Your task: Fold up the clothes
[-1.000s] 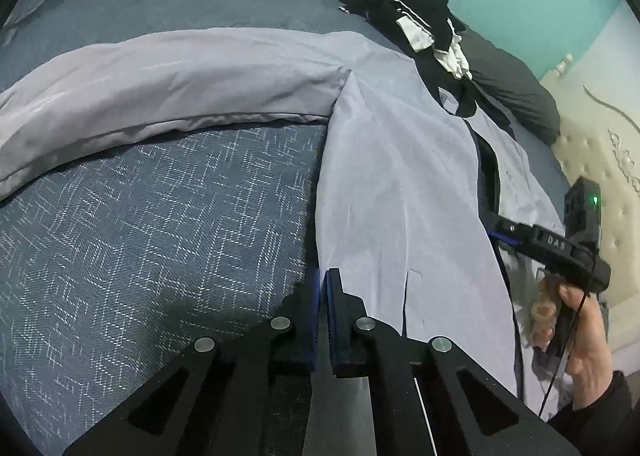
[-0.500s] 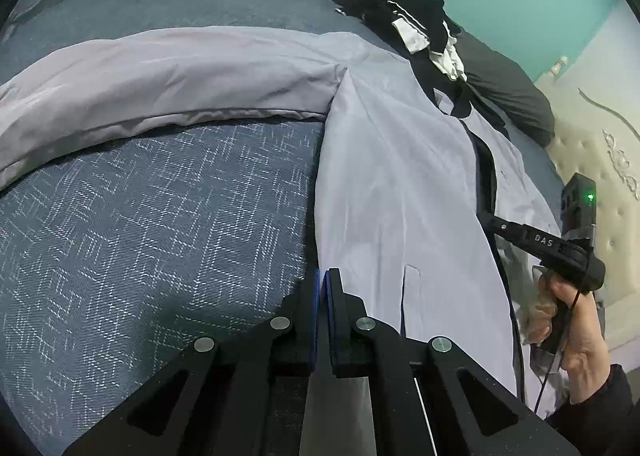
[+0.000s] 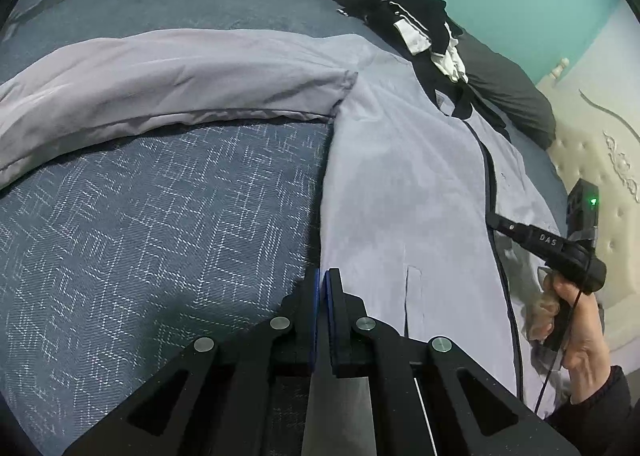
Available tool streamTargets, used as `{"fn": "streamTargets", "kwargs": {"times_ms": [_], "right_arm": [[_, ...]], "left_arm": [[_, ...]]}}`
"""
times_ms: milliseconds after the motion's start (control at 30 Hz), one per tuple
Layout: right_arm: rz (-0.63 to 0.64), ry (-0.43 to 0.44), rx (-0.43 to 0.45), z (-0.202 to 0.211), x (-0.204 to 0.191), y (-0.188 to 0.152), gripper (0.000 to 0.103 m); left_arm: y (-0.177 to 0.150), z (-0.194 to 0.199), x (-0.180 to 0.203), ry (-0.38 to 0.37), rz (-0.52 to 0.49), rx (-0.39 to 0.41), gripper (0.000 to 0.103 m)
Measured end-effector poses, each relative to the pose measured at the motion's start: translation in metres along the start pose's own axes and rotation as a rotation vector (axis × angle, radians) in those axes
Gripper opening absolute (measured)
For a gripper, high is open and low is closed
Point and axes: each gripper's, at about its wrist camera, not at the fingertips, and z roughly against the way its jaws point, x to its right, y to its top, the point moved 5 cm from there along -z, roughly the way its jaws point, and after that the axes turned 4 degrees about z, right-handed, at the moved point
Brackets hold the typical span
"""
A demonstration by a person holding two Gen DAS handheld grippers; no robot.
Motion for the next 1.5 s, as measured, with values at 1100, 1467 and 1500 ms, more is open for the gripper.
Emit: {"fn": "streamTargets", "kwargs": {"times_ms": [1100,1467,1500], "right_arm": [[0.126,0.040,-0.184,0.052,-0.053,-0.059,0.006],[0.020,-0.132,-0.214,0.166,0.034,-0.117,0.036],[0.008,-0.145,-0.221,0.175,0.041,-0.125,0.037]], "left_arm": [[-0.019,0.045,-0.006,-0.004,-0.031,-0.081,0.005],[-0.043,0.080,-0.010,-0.015,-0.049,-0.160,0.021],[-0.045,0.080,-0.009,-0.016,-0.055,-0.172,0.024]]}}
